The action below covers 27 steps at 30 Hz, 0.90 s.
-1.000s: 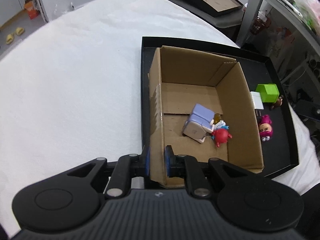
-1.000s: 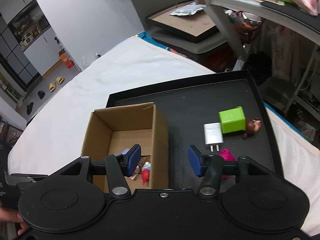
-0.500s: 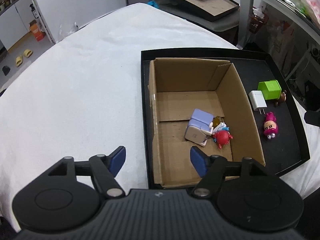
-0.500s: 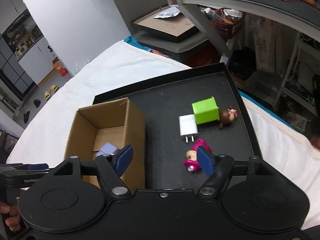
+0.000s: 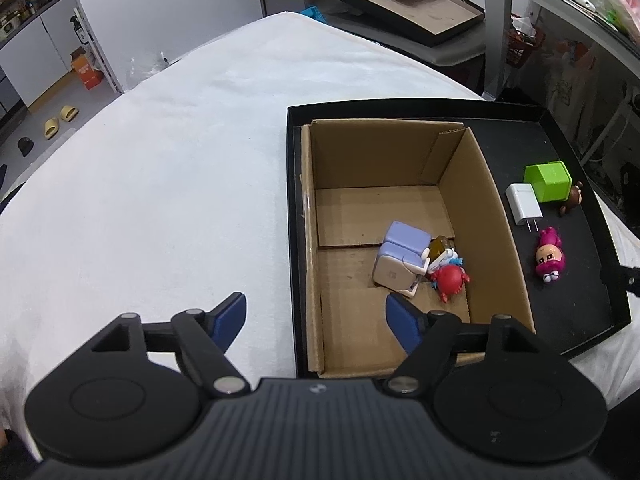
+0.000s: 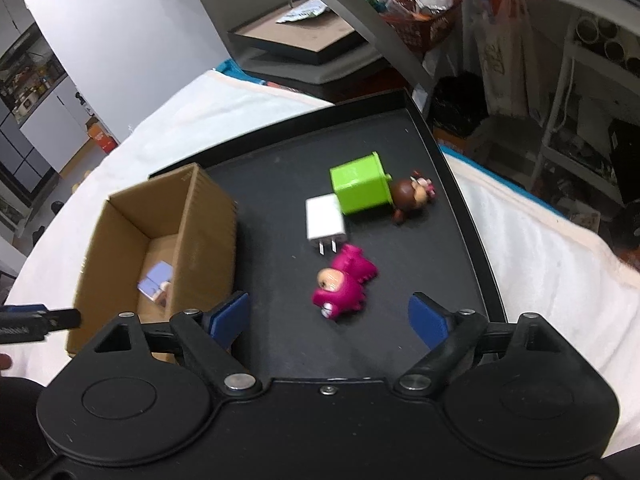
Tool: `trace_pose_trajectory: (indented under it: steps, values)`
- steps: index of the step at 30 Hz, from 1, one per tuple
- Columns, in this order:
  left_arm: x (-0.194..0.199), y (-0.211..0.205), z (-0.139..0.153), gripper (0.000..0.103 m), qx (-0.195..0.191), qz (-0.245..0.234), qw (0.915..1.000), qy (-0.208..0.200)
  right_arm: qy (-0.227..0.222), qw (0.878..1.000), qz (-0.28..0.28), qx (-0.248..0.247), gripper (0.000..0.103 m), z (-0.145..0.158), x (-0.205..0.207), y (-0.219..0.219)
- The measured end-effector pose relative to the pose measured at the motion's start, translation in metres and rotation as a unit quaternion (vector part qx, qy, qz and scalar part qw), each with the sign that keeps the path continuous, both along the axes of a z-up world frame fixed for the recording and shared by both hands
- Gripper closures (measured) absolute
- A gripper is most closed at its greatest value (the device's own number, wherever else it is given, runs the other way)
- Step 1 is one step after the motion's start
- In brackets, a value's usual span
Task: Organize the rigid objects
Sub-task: 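Lower the right tool onto the magenta figure and close on it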
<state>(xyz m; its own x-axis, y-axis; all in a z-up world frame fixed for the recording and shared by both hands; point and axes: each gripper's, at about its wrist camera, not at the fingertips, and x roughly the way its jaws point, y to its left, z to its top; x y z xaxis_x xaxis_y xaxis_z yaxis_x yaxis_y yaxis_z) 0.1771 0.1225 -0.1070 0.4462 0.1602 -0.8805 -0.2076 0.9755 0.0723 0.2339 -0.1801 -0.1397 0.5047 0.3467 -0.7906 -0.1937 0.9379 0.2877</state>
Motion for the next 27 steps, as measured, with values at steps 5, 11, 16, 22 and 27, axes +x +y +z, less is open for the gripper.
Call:
trace_pose_trajectory:
  steps: [5, 11, 16, 22, 27]
  values:
    - [0.001, -0.001, -0.001, 0.026, 0.004, 0.008, 1.0, -0.003, 0.004, 1.0, -0.008, 0.001, 0.016, -0.013, 0.004, -0.008]
    - [0.003, -0.002, -0.001, 0.026, 0.01, 0.023, 0.9996, -0.009, 0.001, 1.0, -0.007, -0.006, 0.016, -0.032, 0.011, -0.013]
    - [0.009, -0.003, -0.003, 0.026, 0.008, 0.026, 0.9996, -0.004, 0.014, 1.0, -0.012, 0.007, 0.016, -0.05, 0.02, -0.015]
    - [0.015, -0.007, -0.007, 0.026, 0.012, 0.023, 0.9997, 0.002, 0.018, 1.0, -0.006, 0.023, 0.016, -0.057, 0.026, -0.003]
    - [0.017, -0.005, -0.009, 0.026, 0.009, 0.028, 0.9996, 0.005, 0.021, 0.999, -0.008, 0.029, 0.016, -0.064, 0.035, 0.008]
